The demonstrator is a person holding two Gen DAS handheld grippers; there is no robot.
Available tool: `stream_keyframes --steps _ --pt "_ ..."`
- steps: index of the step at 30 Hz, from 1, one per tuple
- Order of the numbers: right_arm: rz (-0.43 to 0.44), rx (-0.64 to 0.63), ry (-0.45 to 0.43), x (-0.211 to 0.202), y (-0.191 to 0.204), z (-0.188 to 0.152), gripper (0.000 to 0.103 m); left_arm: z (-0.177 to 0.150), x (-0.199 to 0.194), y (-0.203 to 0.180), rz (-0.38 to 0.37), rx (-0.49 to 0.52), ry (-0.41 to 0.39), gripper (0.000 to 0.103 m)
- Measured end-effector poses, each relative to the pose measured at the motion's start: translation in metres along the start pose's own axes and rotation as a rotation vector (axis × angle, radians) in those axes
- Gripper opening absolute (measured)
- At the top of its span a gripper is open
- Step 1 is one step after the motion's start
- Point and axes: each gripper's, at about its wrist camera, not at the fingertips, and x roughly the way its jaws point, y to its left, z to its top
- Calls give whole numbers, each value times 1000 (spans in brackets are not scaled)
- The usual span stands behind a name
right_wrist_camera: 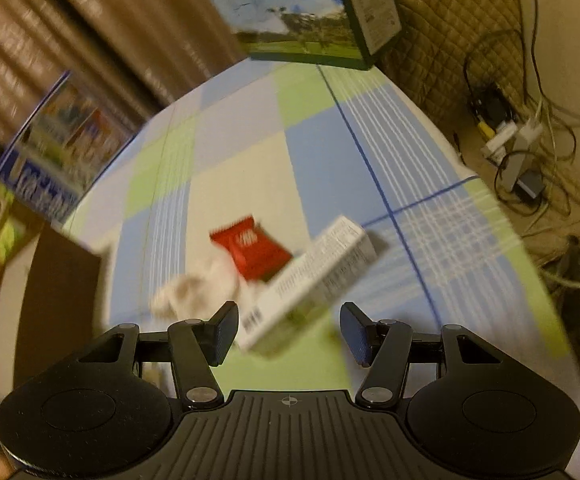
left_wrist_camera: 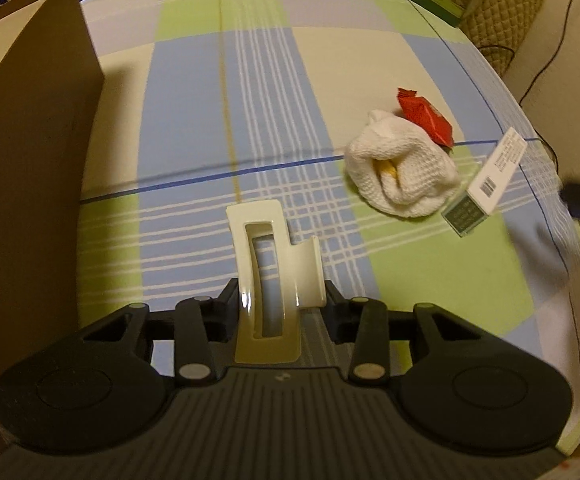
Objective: Organize objects
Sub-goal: 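Grasp the white holder with the left tool while the right tool grasps the white medicine box, then carry the white holder and medicine box over the brown box with both tools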
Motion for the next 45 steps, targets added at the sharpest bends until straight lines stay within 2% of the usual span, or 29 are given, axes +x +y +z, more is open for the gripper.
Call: stream_keyframes --steps 3,8,10,14,16,23,27,30,40,45 --pt "-31 62 12 21 2 11 54 0 2 4 9 -18 3 36" --pt "-108 81 26 43 5 19 54 0 1 10 15 -40 -3 36" --pt "-160 58 51 54 7 21 54 0 1 13 17 -50 -3 36" --pt "-206 -49 62 65 11 17 52 0 3 14 9 -59 -1 36" --pt "-220 -115 70 65 13 14 45 0 3 14 7 -58 0 36" --pt "-202 -273 99 58 6 1 23 2 3 16 -9 -78 -3 36" --pt "-187 -396 116 50 8 -21 23 4 4 17 -16 -93 -8 37" --pt "-169 -441 125 43 8 -38 23 6 5 19 -31 -120 -13 37" --pt "-97 -463 163 11 5 -85 23 -1 5 12 -15 -116 -23 37" --pt "-85 -478 180 1 3 -99 23 -27 -7 6 -17 -99 0 37"
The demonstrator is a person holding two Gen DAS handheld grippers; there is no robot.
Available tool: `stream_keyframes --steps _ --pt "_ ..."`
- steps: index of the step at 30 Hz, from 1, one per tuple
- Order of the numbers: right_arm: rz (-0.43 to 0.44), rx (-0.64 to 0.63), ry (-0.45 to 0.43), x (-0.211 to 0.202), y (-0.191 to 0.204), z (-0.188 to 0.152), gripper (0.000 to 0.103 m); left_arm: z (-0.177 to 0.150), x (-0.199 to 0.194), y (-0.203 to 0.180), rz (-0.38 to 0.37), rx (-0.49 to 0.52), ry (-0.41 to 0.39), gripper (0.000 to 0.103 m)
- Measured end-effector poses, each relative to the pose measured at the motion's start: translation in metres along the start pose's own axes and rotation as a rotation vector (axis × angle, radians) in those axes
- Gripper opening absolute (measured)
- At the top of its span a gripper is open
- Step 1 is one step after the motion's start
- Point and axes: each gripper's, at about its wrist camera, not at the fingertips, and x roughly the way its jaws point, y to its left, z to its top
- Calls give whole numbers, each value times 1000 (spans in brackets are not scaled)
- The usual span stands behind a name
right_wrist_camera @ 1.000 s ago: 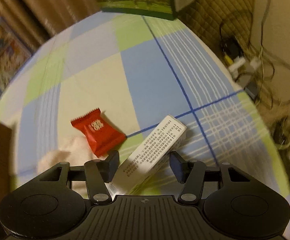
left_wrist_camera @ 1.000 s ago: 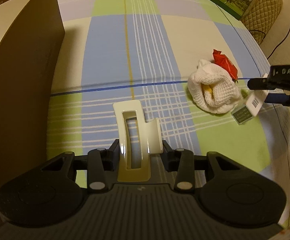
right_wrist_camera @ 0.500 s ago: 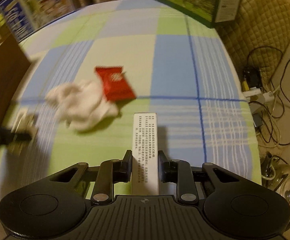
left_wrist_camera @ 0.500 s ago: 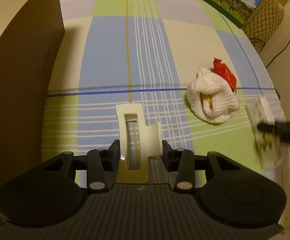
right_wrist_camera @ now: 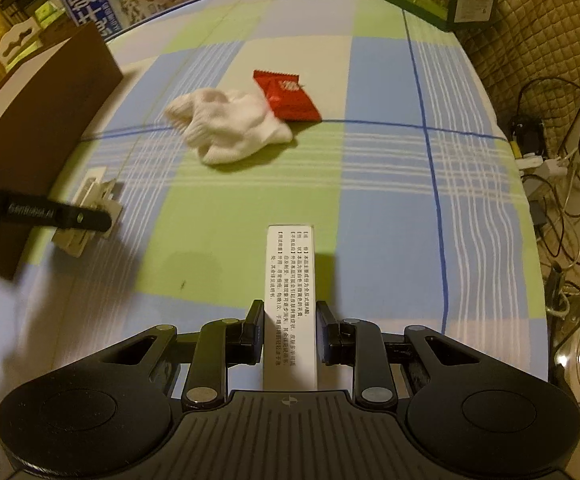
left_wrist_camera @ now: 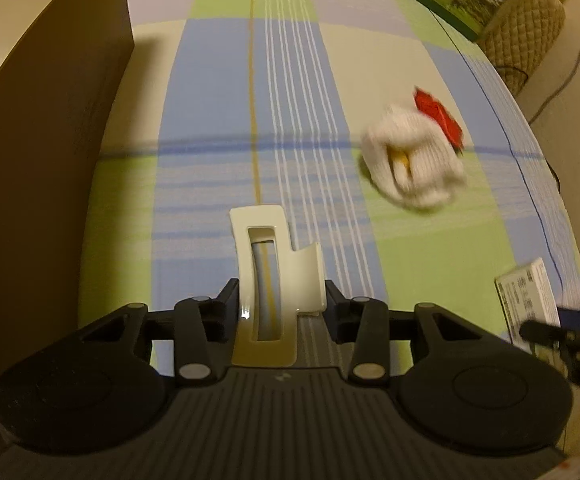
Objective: Organize objects
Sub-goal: 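Carry the white holder and medicine box over the brown box with both tools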
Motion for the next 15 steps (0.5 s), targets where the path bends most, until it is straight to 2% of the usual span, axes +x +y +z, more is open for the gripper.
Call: stream_keyframes --steps 6,12,13,15 --pt "-1 -7 2 -2 4 -5 23 -35 -17 -2 -34 -10 22 37" --pt "-8 -4 4 1 5 -7 23 -35 -21 -3 -31 -10 -8 48" --pt "-4 -7 1 1 6 -8 23 -34 -20 -4 -28 -10 -11 48" --pt "0 -5 -5 -1 8 -10 23 -33 -19 -5 -23 2 -13 40"
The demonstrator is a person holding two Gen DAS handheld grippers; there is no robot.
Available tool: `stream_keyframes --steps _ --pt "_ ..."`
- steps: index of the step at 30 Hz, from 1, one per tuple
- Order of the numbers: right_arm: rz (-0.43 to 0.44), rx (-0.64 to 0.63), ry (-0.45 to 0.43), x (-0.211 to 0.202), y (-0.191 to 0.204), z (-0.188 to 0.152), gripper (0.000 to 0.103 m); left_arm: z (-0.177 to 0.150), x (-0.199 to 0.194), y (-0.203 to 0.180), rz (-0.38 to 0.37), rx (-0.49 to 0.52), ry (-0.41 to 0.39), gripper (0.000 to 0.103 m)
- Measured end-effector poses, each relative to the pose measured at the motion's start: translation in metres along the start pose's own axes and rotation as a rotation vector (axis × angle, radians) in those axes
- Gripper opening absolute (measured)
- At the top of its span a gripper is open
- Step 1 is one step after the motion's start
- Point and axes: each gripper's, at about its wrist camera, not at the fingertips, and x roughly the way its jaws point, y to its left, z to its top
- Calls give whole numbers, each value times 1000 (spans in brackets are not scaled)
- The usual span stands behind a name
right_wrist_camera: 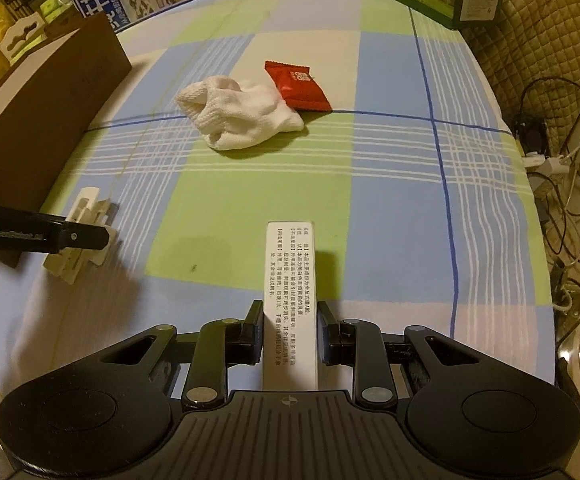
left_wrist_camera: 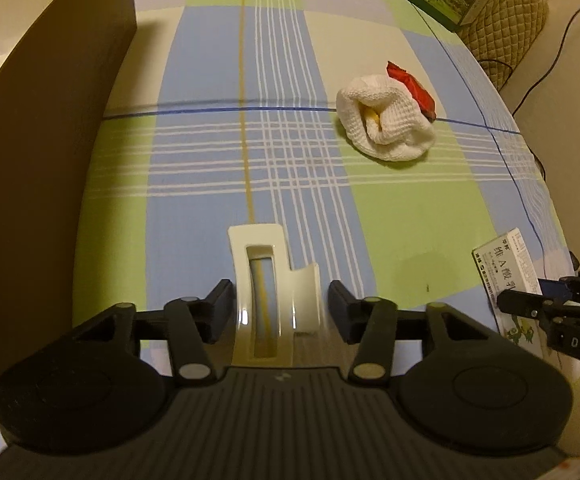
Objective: Organize objects
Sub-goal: 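Carry the white holder and medicine box over the brown box with both tools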
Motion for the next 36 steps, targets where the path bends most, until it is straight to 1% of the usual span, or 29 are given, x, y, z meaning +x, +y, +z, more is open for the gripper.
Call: stream_keyframes --steps 1,3,6,10,16,21,27,30,33,36 --pt "4 1 -4 -1 1 0 23 -1 1 0 4 4 5 37" --pt "13 6 -14 -4 4 -1 23 -2 -1 0 -5 7 4 36" --pt "24 15 -35 -10 9 2 23 -6 -9 1 -20 16 -18 36" --pt "68 25 -64 -20 21 10 23 -8 -29 5 -35 17 -57 36" --pt "207 33 -116 -39 53 30 23 -9 -80 21 -70 -11 -153 36" --pt "340 6 -164 -50 96 54 23 -12 -127 50 -63 -48 -243 36" --pt "470 -37 -188 -51 153 85 23 -12 -170 98 -9 -120 -327 36" --pt "525 -68 -187 -46 183 100 23 -11 -185 122 25 -147 -352 36" --pt "550 -111 -187 -37 215 115 23 -5 -193 147 58 -163 -363 36" --pt "546 -146 -192 -26 242 131 23 2 -195 172 91 -178 -361 36"
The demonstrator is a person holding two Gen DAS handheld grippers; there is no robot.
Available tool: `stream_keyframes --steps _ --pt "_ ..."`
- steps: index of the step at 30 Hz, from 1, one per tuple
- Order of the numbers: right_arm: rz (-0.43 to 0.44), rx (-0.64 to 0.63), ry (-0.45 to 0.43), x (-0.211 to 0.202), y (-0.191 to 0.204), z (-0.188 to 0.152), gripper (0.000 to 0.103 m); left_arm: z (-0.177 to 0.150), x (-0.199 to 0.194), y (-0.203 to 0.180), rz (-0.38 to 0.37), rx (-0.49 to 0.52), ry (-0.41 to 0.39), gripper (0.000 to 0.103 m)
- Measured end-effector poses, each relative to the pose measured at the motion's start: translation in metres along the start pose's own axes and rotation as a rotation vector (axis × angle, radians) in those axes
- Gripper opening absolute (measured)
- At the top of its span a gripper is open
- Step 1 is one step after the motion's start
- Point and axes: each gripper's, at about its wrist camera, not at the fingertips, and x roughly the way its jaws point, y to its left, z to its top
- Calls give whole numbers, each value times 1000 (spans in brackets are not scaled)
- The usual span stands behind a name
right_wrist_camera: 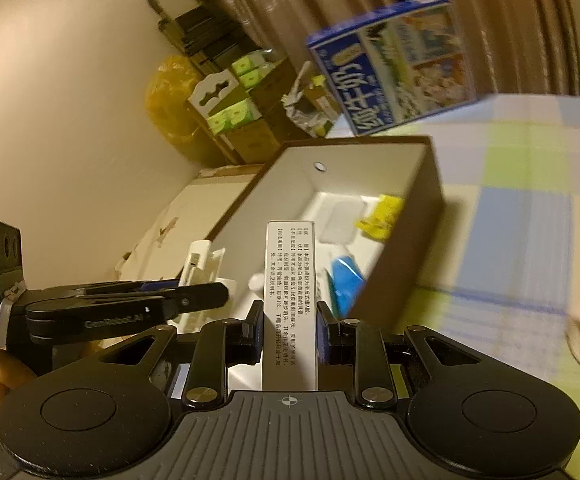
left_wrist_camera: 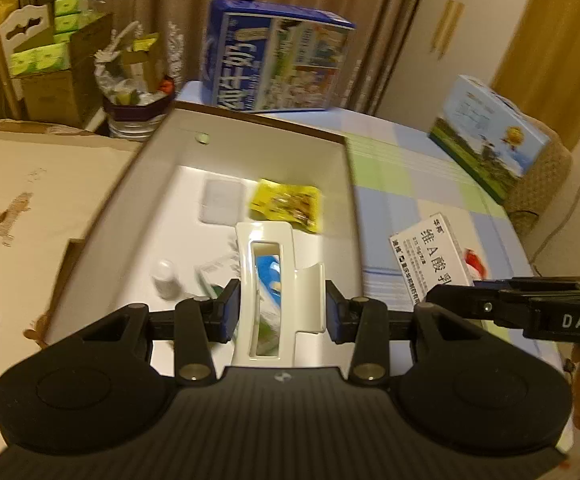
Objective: Organize objects
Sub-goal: 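Carry the white holder and medicine box over the brown box with both tools, then release the holder with the left tool while the right tool drops the medicine box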
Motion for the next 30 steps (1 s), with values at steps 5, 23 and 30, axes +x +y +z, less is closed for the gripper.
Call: stream_keyframes --steps 5,23,30 --pt "-52 -64 11 45 13 24 23 22 24 27 43 -4 17 37" --pt "-272 -143 108 145 -22 62 23 61 140 72 91 0 180 37" --pt "-309 -179 160 168 -28 65 23 61 169 75 102 27 236 36"
